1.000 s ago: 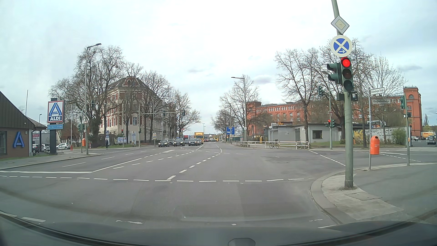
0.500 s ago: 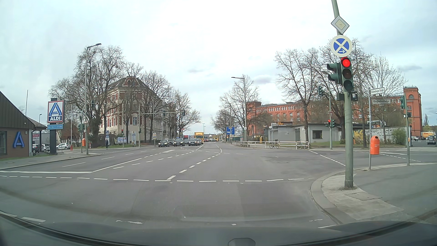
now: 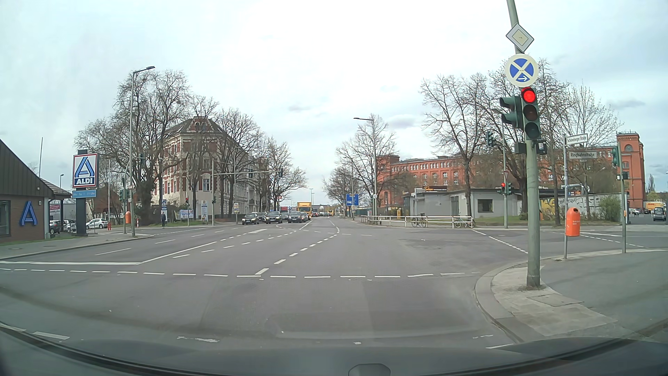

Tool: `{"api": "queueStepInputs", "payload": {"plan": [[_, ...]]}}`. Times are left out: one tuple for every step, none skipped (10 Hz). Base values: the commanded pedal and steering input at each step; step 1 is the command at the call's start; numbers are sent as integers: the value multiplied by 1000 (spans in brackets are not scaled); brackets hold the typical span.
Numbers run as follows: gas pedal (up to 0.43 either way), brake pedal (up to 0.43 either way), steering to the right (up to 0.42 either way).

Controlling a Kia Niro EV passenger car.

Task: Follow the waypoints while adhering to traffic rules and regulations

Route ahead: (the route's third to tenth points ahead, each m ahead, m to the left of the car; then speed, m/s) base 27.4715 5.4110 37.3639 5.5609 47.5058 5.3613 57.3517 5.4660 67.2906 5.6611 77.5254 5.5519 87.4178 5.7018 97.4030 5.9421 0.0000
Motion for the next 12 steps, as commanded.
{"api": "queueStepInputs", "payload": {"plan": [[0,348,-1],[0,348,-1],[0,348,-1],[0,348,-1],[0,348,-1],[0,348,-1],[0,348,-1],[0,348,-1],[0,348,-1],[0,348,-1],[0,348,0],[0,348,-1]]}}
